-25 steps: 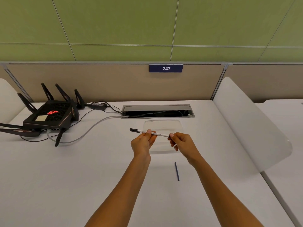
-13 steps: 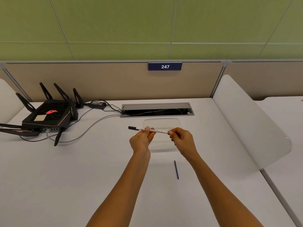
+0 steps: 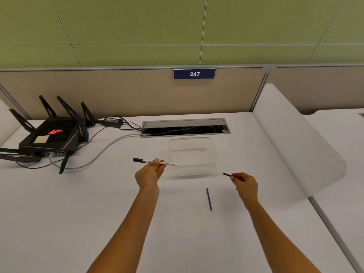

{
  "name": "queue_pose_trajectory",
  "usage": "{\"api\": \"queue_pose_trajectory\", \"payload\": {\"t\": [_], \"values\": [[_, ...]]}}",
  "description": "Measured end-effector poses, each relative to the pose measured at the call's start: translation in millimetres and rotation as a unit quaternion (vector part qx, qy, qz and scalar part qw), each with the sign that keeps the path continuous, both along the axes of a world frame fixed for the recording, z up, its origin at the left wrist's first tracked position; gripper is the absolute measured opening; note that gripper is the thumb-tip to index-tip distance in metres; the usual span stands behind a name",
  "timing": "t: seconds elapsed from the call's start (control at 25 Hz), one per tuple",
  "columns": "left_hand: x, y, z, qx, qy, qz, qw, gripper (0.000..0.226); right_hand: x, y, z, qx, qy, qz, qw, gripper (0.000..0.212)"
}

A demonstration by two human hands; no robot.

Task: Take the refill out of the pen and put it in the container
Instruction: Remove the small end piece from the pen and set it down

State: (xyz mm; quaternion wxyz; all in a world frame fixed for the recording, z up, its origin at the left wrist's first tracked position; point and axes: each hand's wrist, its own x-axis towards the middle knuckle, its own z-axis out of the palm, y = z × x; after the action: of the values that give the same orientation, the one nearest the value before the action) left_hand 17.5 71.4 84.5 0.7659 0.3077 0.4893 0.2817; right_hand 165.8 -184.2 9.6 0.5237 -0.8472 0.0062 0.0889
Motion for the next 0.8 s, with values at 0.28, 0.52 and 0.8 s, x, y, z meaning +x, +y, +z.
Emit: {"api": "queue_pose_trajectory", "payload": {"t": [0.28,0.52,0.8], "values": [[-8.2,-11.0,-24.4,0.010,0.033,-0.021,0.999,0.013,-8.0,-17.2,-33.9,-0.078,0.038,-0.007,0.996,0.016],[-8.3,-18.9,-32.3,0.021,0.053,-0.040,0.998,0.008,-10.7,-17.1,-45.6,-0.148,0.020,0.031,0.988,0.016],[-5.0,-24.6,-37.9,0.032,0.056,-0.052,0.997,0.009,-14.1,-16.5,-48.7,-0.166,-0.021,0.043,0.985,0.018]]}}
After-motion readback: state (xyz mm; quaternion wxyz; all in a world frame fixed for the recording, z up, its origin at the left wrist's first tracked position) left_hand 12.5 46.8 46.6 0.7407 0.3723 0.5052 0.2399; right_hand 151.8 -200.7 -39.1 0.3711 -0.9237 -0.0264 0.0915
